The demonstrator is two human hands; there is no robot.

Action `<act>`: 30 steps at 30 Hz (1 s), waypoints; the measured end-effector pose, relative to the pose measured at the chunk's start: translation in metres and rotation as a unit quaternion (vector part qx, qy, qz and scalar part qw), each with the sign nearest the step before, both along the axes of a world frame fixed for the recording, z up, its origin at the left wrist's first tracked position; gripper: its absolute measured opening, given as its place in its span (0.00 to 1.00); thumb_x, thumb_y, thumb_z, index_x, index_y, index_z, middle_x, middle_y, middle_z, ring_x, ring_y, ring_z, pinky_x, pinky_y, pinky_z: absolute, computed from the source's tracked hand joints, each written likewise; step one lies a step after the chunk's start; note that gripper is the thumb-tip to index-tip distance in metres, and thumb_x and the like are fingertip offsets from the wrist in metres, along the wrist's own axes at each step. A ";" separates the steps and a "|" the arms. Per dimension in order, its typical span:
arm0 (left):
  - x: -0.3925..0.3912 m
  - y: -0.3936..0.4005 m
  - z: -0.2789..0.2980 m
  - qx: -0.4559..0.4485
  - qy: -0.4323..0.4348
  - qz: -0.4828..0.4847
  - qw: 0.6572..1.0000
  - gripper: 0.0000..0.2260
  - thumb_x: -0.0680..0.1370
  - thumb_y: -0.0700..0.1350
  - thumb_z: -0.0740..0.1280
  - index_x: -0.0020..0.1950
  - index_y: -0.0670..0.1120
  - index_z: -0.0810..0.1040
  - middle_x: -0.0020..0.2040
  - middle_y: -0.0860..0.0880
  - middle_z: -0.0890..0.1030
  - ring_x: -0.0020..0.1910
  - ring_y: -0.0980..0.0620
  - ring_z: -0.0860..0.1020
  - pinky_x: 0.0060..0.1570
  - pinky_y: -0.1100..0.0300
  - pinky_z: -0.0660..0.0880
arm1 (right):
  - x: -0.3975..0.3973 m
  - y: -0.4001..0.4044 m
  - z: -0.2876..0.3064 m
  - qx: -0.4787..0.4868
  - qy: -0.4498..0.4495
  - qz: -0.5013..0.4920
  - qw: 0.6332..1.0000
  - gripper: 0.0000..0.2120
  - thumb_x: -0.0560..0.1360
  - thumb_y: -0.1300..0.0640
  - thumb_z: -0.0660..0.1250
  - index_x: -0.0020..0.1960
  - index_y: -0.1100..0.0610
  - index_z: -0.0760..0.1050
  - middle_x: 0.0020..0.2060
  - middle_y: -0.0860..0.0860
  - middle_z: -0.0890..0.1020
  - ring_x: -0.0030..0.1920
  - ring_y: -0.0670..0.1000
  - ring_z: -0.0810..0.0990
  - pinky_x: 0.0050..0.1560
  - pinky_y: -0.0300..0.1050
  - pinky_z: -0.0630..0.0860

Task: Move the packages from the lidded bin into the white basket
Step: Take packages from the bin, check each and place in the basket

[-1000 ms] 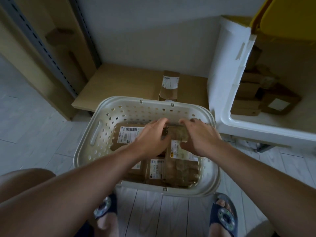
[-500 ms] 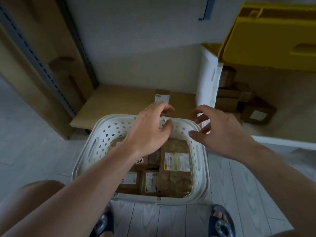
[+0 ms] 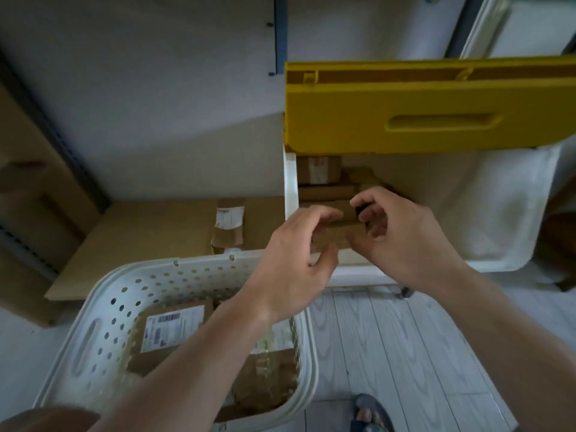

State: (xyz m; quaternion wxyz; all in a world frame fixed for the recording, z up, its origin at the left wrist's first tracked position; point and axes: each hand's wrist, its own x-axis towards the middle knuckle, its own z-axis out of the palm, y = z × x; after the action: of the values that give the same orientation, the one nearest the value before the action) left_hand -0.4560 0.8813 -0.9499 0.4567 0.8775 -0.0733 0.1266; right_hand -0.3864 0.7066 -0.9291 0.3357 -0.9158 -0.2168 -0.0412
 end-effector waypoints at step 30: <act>0.152 -0.108 -0.057 -0.054 0.186 0.026 0.981 0.18 0.80 0.39 0.67 0.65 0.56 0.73 0.59 0.49 0.80 0.55 0.55 0.80 0.56 0.58 0.79 | 0.103 -0.107 -0.046 0.152 0.035 -0.096 0.983 0.18 0.75 0.53 0.73 0.63 0.44 0.75 0.55 0.36 0.79 0.55 0.38 0.77 0.47 0.25 0.69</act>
State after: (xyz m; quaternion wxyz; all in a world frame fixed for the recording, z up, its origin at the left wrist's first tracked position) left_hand -0.3035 0.7736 -1.0069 0.5057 0.8613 0.0427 -0.0233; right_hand -0.2838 0.5996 -0.9756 0.4729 -0.8715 -0.1074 -0.0732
